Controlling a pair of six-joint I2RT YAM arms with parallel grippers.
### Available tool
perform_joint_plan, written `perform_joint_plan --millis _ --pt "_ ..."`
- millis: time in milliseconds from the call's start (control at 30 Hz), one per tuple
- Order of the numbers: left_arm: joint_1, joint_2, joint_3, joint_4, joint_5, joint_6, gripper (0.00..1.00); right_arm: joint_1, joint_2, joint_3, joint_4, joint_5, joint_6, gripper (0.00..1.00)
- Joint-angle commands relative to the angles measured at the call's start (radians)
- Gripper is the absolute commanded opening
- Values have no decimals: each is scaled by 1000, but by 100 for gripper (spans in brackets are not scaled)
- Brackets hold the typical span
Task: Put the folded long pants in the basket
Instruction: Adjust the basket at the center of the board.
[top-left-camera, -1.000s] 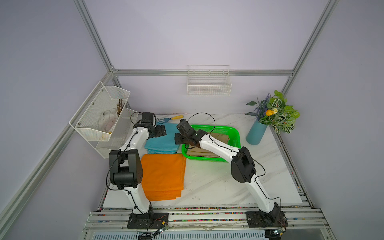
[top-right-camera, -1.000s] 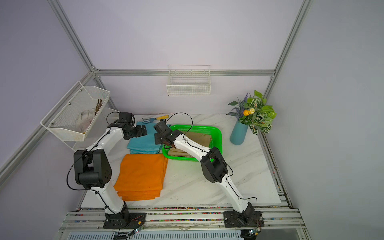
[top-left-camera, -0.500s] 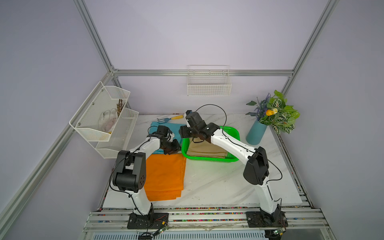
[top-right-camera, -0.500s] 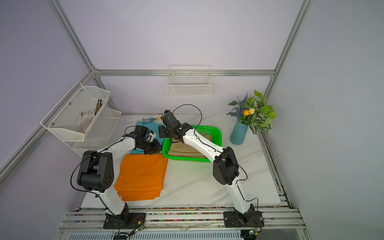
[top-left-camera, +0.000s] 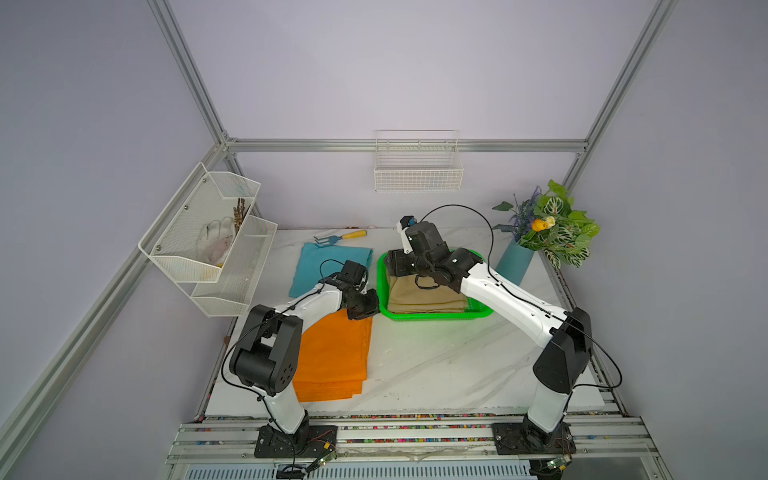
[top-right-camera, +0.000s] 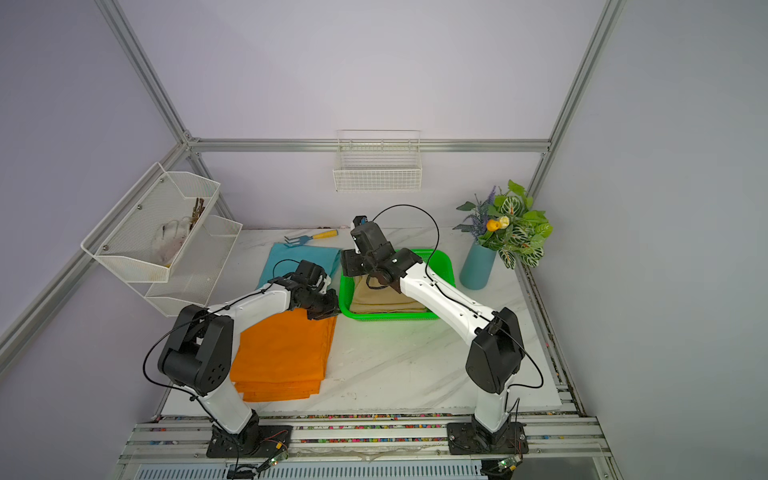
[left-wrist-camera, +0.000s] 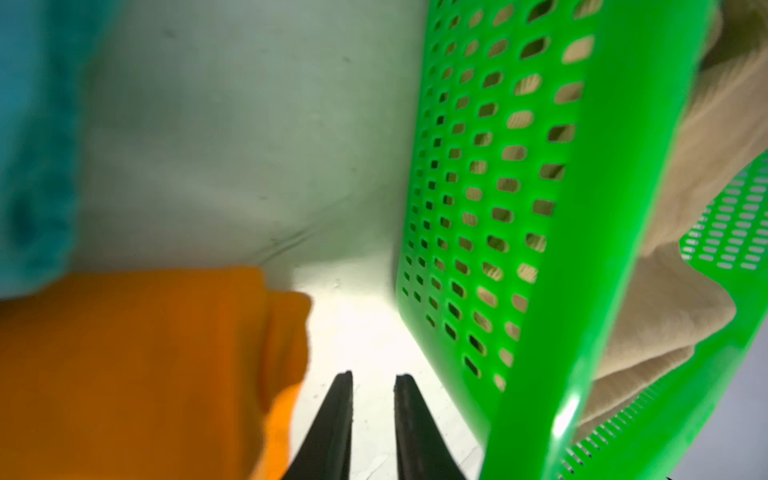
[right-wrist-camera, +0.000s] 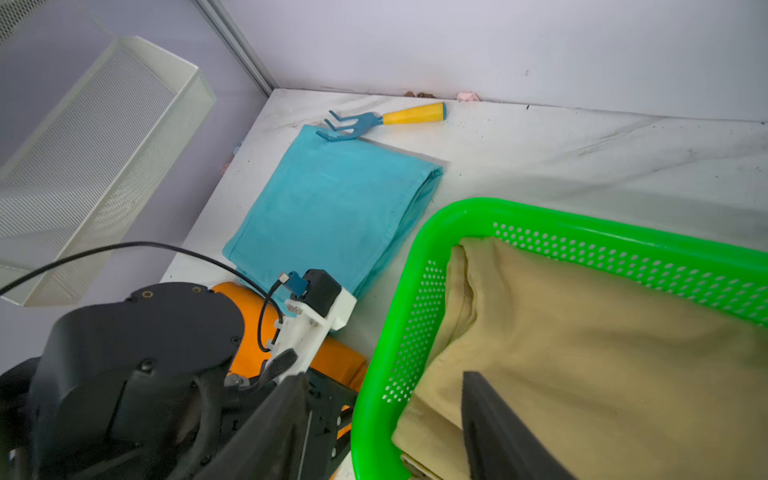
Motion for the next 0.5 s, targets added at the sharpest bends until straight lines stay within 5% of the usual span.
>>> perform_joint_plan --millis 0,200,467 --pt "-41 38 83 72 5 -40 24 5 -12 -24 23 -22 -13 64" --pt "-9 -27 93 -63 -117 19 31 8 28 -5 43 -89 40 64" --pt "276 -114 140 -153 -131 179 43 55 182 114 66 -82 101 61"
